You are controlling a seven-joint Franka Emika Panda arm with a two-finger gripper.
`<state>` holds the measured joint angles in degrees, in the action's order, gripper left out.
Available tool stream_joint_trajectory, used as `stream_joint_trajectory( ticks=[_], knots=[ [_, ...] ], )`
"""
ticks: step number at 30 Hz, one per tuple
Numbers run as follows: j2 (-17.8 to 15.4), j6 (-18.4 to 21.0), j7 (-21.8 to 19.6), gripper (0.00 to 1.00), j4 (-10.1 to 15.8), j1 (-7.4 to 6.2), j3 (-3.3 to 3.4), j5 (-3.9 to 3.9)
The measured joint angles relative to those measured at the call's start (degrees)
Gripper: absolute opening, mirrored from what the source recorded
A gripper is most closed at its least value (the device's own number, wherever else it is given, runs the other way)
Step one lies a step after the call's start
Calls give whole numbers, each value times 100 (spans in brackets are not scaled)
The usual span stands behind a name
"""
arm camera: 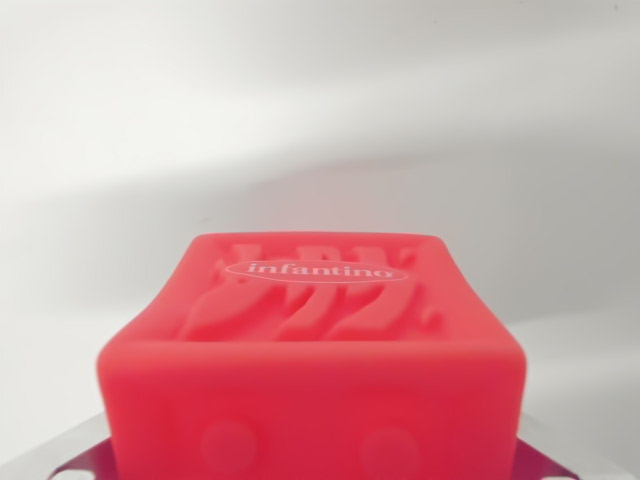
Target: Destack cube
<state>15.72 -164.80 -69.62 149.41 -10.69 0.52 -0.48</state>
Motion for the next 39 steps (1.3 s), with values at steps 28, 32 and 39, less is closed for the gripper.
stream_joint_trajectory(
  ticks=[28,32,39],
  knots=[
    [804,-611,0,100,-200,6,-9,-4],
    [806,-613,0,100,-204,6,-9,-4],
    [806,-613,0,100,-205,7,-10,-4]
  ],
)
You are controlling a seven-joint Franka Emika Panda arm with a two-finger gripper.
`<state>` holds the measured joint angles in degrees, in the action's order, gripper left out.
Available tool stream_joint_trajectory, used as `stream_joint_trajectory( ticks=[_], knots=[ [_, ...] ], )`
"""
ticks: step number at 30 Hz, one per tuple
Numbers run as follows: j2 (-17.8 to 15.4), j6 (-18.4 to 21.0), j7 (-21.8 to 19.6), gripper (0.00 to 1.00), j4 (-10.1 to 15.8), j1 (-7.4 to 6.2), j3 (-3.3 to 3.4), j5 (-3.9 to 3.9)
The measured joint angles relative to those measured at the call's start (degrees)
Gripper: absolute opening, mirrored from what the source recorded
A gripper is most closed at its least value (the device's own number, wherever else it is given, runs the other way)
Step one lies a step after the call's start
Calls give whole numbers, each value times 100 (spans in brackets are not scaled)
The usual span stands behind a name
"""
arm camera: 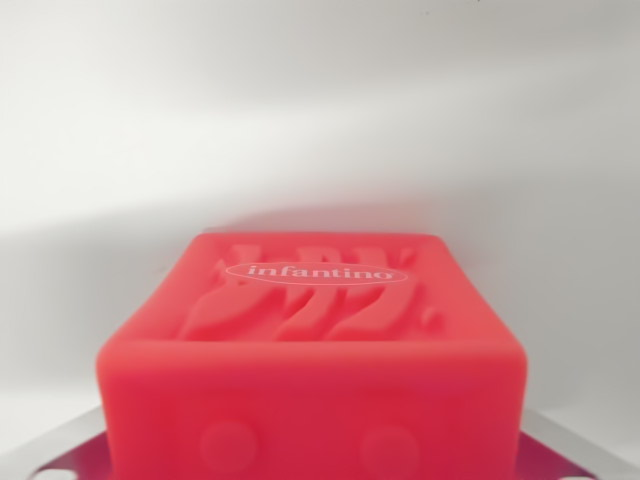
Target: Destack cube
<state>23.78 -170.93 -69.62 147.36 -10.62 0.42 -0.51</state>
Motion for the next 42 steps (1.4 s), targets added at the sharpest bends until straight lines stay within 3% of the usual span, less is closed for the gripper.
stream_joint_trajectory(
  ticks=[29,42],
  knots=[
    [-40,23,0,100,6,0,0,0],
    [-556,394,0,100,137,0,2,0]
  ],
)
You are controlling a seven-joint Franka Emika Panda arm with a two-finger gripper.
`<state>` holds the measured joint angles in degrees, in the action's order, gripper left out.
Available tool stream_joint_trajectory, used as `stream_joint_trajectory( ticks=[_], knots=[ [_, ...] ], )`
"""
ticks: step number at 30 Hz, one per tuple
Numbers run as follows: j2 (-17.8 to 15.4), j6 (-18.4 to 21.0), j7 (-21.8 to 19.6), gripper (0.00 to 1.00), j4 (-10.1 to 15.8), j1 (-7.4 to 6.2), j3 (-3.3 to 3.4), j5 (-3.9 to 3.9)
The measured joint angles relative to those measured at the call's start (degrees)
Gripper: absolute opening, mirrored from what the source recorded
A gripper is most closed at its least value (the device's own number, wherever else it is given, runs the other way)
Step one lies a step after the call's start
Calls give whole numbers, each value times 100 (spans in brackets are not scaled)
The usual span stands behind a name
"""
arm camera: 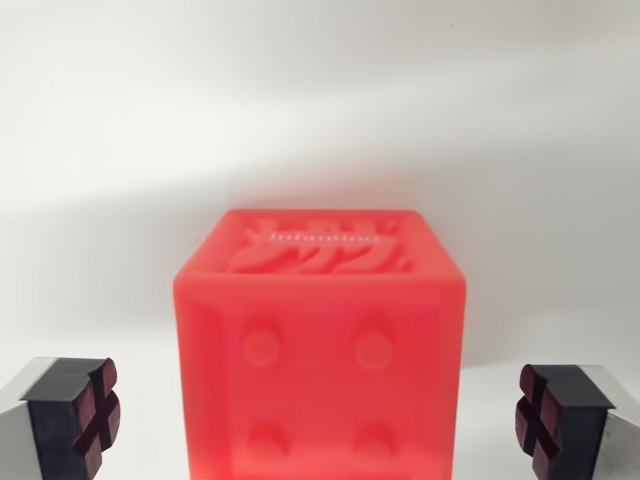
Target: Destack cube
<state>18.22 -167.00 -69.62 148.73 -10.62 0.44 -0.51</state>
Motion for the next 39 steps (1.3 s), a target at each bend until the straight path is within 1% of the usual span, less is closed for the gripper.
stream_joint_trajectory(
  ticks=[12,21,30,33,39],
  knots=[
    [-729,582,-1,100,132,-5,9,5],
    [-1392,1200,-12,100,172,-5,9,21],
    [-1972,1786,-20,100,168,-5,9,31],
    [-2194,2033,-22,100,140,-3,9,33],
    [-2537,2449,-24,100,70,-2,9,35]
  ],
)
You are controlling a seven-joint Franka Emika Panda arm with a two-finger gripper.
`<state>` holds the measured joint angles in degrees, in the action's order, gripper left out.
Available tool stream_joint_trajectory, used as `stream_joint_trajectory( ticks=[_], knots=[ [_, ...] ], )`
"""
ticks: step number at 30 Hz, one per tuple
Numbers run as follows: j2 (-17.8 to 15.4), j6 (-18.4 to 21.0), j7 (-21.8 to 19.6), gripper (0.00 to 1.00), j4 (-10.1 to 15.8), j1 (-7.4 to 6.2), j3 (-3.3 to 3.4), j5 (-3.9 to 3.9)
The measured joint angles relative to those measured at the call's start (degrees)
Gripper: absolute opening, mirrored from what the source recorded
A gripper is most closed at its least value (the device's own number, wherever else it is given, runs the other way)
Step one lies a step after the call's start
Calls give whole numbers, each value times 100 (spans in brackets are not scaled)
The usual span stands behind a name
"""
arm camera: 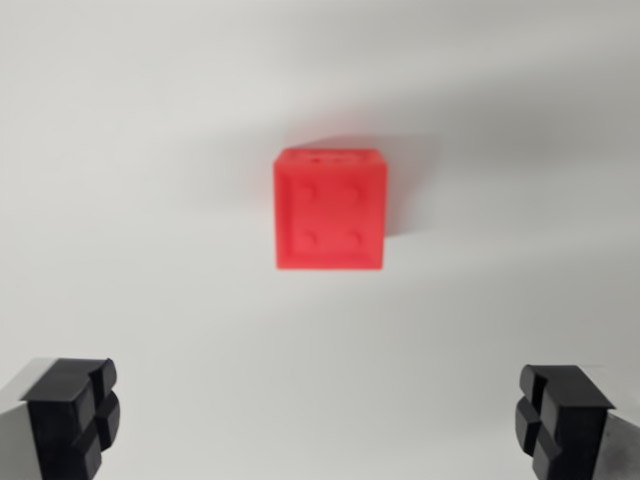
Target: Destack cube
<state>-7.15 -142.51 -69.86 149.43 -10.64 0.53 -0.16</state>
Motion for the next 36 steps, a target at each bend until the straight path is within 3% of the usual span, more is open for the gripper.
stream_joint_trajectory(
  ticks=[18,36],
  knots=[
    [-801,1197,-5,100,-397,1,0,3],
    [-1126,1870,-7,100,-734,1,0,3]
  ],
)
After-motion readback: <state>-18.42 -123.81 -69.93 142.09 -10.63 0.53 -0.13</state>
